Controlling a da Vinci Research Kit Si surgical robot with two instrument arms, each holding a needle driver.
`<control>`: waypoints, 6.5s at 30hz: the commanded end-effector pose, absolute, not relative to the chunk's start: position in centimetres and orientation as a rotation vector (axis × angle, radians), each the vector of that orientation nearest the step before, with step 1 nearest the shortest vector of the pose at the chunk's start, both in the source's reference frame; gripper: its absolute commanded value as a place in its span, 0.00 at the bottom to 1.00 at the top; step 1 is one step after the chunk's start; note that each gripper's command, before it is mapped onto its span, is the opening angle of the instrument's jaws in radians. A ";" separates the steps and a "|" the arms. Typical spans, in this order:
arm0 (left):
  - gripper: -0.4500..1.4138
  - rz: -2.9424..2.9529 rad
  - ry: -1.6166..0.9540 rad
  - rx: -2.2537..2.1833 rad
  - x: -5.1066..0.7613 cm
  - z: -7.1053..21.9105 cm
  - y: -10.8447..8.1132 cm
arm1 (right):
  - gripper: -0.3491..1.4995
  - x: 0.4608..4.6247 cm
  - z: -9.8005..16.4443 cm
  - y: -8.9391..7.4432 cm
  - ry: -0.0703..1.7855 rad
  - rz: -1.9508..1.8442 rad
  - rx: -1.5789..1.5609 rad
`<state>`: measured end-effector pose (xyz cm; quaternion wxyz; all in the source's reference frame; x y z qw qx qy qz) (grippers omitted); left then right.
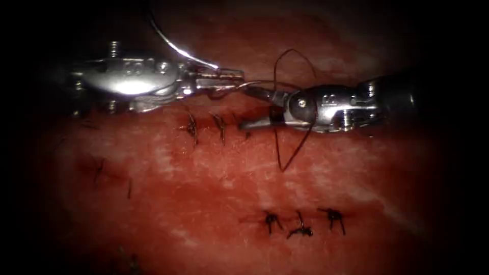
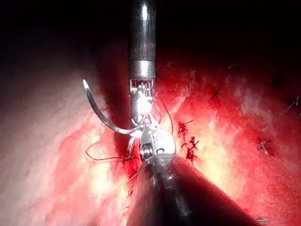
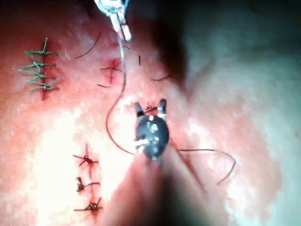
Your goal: Wound Closure
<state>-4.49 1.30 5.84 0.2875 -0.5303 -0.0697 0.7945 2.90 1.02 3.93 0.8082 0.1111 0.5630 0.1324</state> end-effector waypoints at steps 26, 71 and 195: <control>0.00 2.221 -0.016 -1.223 -4.77 7.9 1.4 | 0.31 3.00 3.9 0.7 1.464 0.497 0.338; 0.00 2.192 -0.036 -1.224 -4.78 8.1 0.8 | 0.38 2.32 4.8 1.1 1.178 1.937 0.496; 0.00 2.215 -0.090 -1.192 -4.57 8.2 1.1 | 0.00 2.54 3.9 1.5 0.622 1.070 -0.040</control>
